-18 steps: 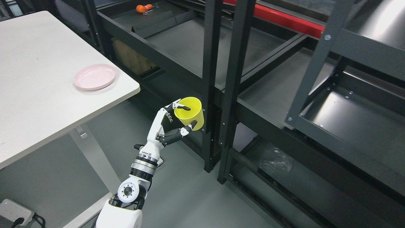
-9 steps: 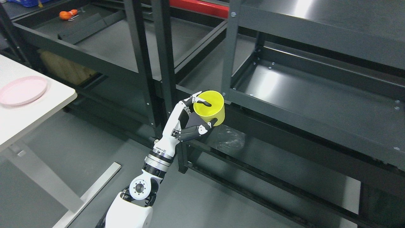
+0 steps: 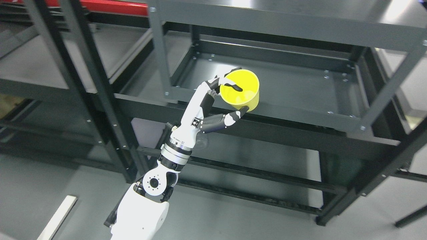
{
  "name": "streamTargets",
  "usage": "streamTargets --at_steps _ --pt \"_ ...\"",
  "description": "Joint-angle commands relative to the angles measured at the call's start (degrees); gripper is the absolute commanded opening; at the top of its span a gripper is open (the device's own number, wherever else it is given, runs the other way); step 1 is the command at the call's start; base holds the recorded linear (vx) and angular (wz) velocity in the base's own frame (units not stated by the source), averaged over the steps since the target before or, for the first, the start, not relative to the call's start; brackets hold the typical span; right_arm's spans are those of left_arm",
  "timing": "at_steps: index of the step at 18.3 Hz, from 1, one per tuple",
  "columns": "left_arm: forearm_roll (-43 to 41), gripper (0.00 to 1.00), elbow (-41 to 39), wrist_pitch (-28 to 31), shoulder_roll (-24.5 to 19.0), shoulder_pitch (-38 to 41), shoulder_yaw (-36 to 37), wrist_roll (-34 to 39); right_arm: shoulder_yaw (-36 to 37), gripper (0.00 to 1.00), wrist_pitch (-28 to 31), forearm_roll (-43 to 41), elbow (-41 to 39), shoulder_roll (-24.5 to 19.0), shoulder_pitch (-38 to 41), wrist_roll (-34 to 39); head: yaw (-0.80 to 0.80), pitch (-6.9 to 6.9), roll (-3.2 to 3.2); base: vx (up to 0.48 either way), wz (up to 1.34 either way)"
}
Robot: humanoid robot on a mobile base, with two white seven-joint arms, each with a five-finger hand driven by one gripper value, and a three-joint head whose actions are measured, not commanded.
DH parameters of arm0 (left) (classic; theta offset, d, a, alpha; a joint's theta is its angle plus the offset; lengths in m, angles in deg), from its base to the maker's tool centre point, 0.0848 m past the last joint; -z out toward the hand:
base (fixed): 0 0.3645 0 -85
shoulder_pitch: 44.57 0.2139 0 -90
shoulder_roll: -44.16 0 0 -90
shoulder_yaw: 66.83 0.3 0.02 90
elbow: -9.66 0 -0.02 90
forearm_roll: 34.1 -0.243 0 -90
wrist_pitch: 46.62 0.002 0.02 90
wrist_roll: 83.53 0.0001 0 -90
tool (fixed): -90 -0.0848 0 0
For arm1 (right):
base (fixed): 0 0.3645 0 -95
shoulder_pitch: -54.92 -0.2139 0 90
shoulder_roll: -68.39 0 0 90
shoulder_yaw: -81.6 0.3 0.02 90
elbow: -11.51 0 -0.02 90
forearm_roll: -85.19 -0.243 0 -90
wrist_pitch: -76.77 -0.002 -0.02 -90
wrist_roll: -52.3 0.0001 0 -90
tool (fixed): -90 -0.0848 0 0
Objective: Place yellow IKEA cup on middle right shelf
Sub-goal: 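Raise the left hand with the cup up onto the shelf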
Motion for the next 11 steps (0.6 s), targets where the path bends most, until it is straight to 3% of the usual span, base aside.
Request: streamTargets --at_steps 1,7,11 --pt "-0.1 0.01 -7.0 0.2 -1.0 -6.1 2.4 0.2 -1.0 0.99 0.0 -1.4 0.0 1.0 0.8 0.0 0.0 0.0 0.0 -0.029 -0.46" --pt "-1.9 0.01 -9.0 2.0 -1.0 -10.0 0.0 0.6 -1.0 0.99 0.0 -1.4 -0.1 1.0 0.8 0.0 0.0 -0.01 0.0 0.022 -0.24" --pt "-1.7 0.0 -8.6 5.9 -1.0 -15.6 -1.0 6.3 -1.0 0.99 0.0 -1.4 0.0 1.0 0.8 0.0 0.0 -0.01 0.0 0.031 -0.06"
